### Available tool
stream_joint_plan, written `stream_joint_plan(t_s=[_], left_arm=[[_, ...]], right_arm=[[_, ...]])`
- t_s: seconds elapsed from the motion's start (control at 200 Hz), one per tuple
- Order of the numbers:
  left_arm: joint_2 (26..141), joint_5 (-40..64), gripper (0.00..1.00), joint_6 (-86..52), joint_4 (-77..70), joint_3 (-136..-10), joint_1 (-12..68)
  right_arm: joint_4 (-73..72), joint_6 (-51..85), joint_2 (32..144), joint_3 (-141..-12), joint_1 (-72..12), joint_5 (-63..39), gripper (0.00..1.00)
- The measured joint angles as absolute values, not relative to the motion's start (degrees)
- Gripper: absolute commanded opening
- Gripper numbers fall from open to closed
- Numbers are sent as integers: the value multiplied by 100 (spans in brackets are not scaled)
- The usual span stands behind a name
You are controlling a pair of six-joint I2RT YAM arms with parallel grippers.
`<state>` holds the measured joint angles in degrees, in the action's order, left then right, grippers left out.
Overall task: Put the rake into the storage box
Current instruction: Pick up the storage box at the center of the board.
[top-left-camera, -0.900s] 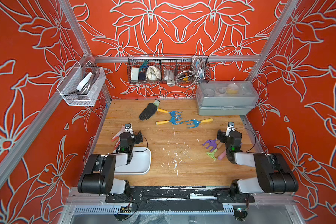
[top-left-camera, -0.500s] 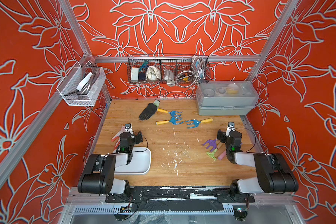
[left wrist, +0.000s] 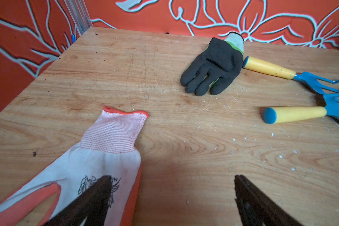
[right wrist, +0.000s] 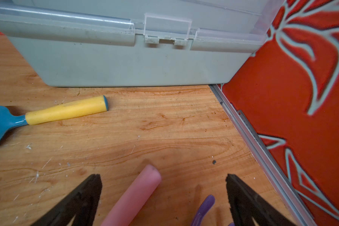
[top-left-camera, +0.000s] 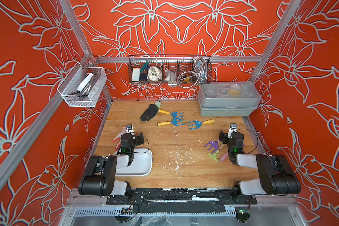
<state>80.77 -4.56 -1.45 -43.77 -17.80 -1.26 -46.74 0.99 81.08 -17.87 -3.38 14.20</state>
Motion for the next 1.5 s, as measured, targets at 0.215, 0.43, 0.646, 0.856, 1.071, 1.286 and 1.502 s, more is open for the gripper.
stream_joint_plan(t_s=[0.215, 0.43, 0.646, 0.856, 1.071, 1.286, 1.502], left_arm=[[7745, -956, 98, -432, -3063, -2250, -130], [7199, -1612, 98, -1485, -257, -4381, -148], [6324, -974, 86, -2790, 1428, -4464, -150], [5953, 438, 68, -3588, 2727, -4407, -150], [5133, 1367, 63, -3863, 3938, -4182, -36], [4176, 1406, 55, -4294, 4884, -4147, 263], [4488, 1033, 58, -4515, 5286, -4150, 270]], right_arm=[[-4493, 132, 7671, -1699, -338, 1455, 100], [-1730, 1236, 6132, -2779, -336, 2106, 100], [285, 2777, 5037, -3262, -333, 2106, 100], [1820, 3382, 5188, -3927, -311, 823, 82], [2919, 3706, 5918, -4751, -311, -670, 60], [3548, 3774, 6337, -5043, -810, -1699, 57], [3852, 3750, 6646, -5428, -2110, -1846, 59]])
